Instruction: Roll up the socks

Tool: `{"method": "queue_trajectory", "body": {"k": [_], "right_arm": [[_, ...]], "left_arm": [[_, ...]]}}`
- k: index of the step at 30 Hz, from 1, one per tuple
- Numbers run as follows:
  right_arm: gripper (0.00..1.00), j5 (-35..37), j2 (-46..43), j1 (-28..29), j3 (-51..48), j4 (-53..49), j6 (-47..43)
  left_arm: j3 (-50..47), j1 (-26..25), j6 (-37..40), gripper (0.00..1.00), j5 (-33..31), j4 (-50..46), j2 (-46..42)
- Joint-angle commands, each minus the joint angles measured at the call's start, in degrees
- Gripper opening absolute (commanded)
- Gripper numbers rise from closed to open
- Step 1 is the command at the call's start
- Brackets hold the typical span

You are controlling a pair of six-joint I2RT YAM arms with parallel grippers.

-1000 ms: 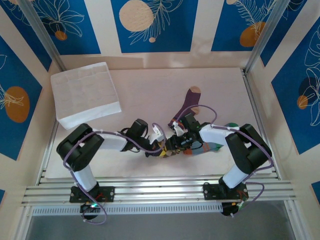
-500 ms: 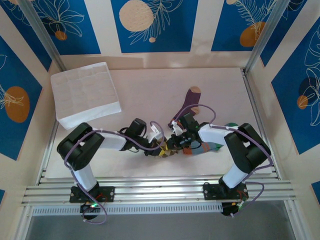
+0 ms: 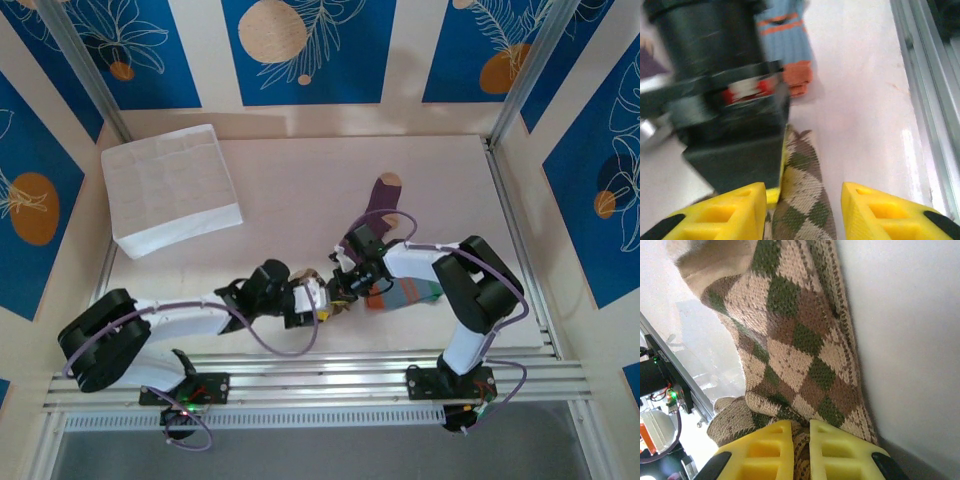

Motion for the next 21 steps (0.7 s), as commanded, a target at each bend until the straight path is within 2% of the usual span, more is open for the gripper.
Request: {"method": "queue_trajectory", "body": {"k": [1, 5, 11, 18, 21], "right_arm": [[0.01, 3.2, 3.7, 0.8, -0.6, -5.9, 0.9], [0.01, 3.4, 4.6, 0.6, -0.2, -6.6, 1.7], [0.01, 3.4, 4.7, -0.2, -0.6, -7.0, 2.6], [0.01, 4.0, 4.4, -1.2, -1.2, -7.5, 3.7], [0.0, 4.3, 4.4, -1.5, -1.2, -7.9, 4.5]], "left_arm": [[-1.2, -4.1, 12.0, 0.42, -14.2, 3.8, 1.3], [-0.7, -8.3, 14.4, 0.43, -20.8, 6.6, 5.4], [-0.9, -10.7, 12.9, 0.43, -26.8, 11.2, 10.8], [-6.0, -11.2, 8.4, 0.43, -29.1, 21.8, 10.6], [-6.7, -11.3, 8.4, 0.42, -28.4, 21.9, 10.0]]}}
